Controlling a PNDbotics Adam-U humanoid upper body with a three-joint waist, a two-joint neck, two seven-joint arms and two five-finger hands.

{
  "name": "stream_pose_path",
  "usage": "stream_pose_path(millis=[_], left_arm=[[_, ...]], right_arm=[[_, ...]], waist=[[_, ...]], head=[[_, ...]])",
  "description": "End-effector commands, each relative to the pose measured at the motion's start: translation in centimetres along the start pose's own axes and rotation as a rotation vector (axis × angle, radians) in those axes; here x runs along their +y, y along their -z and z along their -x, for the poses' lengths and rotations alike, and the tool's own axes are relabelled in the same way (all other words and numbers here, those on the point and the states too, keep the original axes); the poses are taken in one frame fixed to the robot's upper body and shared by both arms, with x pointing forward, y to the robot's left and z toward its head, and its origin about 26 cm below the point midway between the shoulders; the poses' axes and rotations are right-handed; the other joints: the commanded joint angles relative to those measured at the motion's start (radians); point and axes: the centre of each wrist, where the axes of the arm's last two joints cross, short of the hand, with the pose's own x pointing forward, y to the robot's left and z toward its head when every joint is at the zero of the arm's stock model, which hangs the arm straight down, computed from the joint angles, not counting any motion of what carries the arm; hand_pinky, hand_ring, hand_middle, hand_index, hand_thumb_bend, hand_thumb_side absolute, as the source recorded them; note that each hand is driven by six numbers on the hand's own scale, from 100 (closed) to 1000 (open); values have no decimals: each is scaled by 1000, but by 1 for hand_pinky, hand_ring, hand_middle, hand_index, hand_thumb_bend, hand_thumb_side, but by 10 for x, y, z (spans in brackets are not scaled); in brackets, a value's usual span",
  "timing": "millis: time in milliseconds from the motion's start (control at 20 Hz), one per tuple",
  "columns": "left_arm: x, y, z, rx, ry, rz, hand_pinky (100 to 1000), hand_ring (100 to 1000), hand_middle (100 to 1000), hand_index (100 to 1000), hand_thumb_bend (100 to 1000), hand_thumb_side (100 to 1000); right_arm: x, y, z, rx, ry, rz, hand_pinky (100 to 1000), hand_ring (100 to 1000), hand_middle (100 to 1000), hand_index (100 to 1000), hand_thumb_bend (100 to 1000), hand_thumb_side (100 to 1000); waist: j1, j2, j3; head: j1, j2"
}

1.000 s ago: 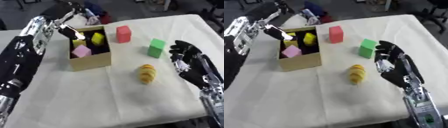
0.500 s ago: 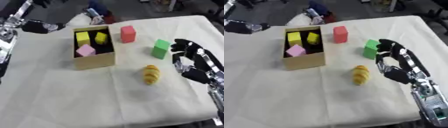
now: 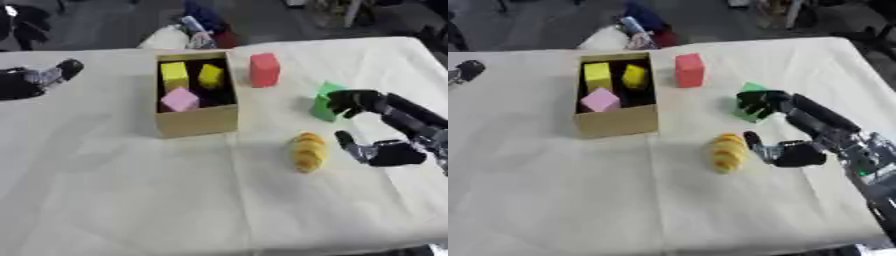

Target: Pick up objects on the table and place them in the box.

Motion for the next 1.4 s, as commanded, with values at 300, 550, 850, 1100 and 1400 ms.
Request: stream_pose_path(millis=[300, 550, 850, 1100, 1400], left_arm=[[2, -16, -7, 3, -54, -49, 717, 607, 606, 774, 629, 462], [0, -23, -10, 2, -74, -74, 717, 606, 605, 772, 628, 461], [-3, -29, -10, 19, -84, -100, 716, 606, 605, 772, 627, 463], [-5, -32, -9, 29, -91, -107, 716, 606, 605, 772, 625, 465], [-7, -33, -9, 33, -94, -114, 716, 606, 605, 772, 622, 467]], right_arm=[[-14, 8, 14, 18, -219, -137, 772, 818, 837, 952, 382, 262], [-11, 19, 22, 19, -277, -197, 776, 820, 840, 946, 393, 263], [-10, 26, 34, 59, -323, -195, 773, 813, 830, 934, 376, 235], [-4, 30, 47, 106, -333, -185, 767, 798, 799, 907, 359, 235], [7, 33, 57, 132, -342, -133, 727, 704, 596, 710, 262, 101]], waist=[[-16, 3, 9], [-15, 4, 16], [-11, 6, 23], [-8, 7, 30], [-5, 7, 36]], head=[[-4, 5], [-8, 5], [-7, 5], [-5, 5], [8, 5]])
